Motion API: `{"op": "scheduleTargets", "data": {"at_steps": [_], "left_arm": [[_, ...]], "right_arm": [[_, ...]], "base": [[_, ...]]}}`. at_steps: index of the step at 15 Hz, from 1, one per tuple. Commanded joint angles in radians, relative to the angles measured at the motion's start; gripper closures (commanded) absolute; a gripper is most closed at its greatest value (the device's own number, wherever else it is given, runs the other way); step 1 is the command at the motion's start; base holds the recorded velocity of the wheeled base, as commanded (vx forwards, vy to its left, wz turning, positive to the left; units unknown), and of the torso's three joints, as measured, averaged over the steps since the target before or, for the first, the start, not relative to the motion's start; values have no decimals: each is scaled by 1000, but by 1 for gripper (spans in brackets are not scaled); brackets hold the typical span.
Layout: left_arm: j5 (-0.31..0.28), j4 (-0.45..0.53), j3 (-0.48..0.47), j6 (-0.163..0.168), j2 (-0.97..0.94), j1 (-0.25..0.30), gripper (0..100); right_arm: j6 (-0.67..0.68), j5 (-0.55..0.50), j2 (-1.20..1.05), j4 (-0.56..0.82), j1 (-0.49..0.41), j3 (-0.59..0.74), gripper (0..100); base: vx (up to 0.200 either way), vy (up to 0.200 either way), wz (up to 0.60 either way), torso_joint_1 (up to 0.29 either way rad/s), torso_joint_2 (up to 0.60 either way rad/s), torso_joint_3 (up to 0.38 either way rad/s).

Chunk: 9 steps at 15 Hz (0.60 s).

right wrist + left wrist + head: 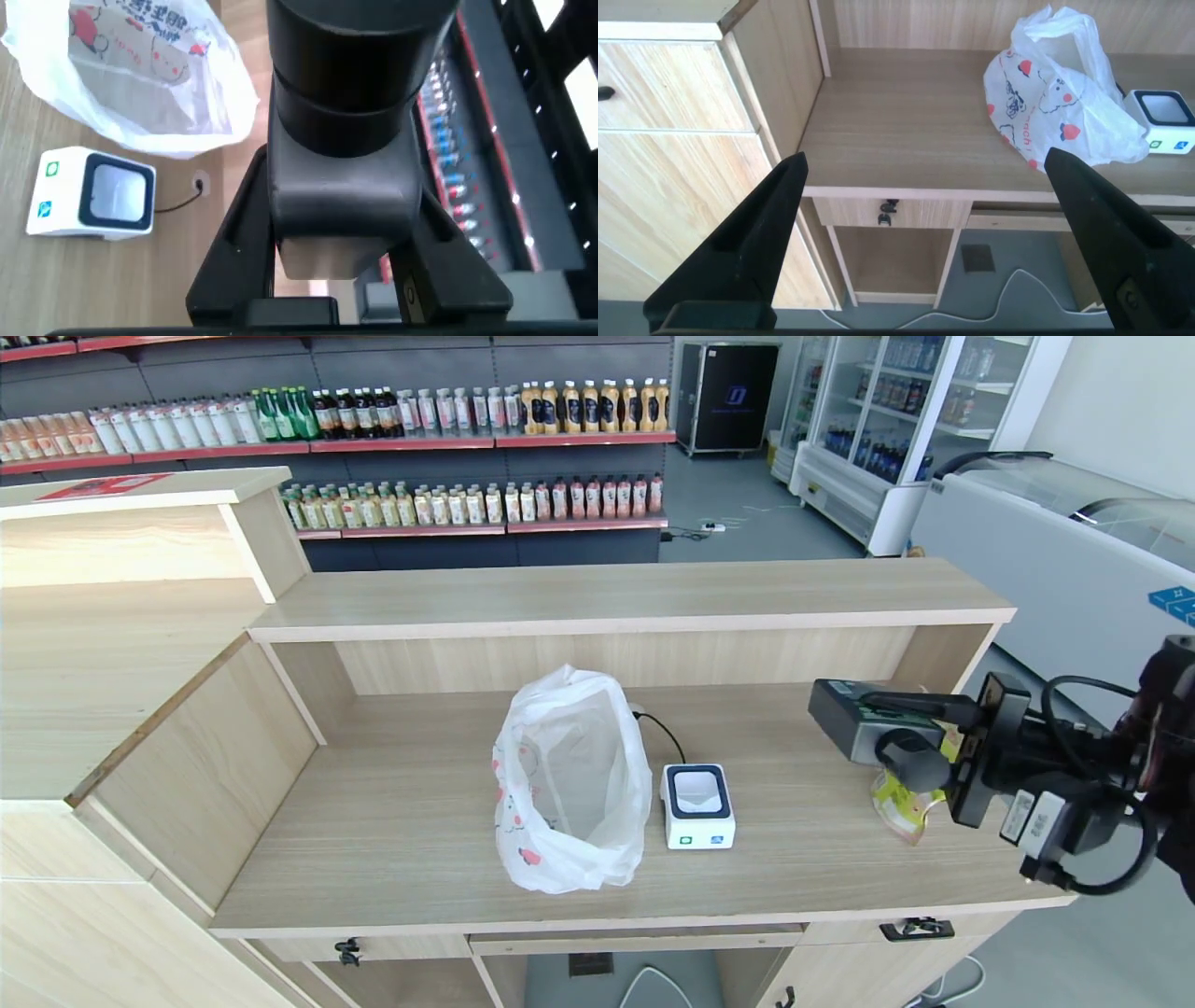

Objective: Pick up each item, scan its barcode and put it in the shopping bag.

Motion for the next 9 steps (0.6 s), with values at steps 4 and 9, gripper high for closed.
{"op": "scheduleTargets", "data": {"at_steps": [4,9], "left_arm": [[0,0,0,0,0,0,0],[0,0,0,0,0,0,0]], "right_arm": [[-243,17,-101,-188,216,1,100],[-460,17,-142,-290,374,33,100]], "base": [[0,0,0,0,0,0],[0,0,0,0,0,0]]}}
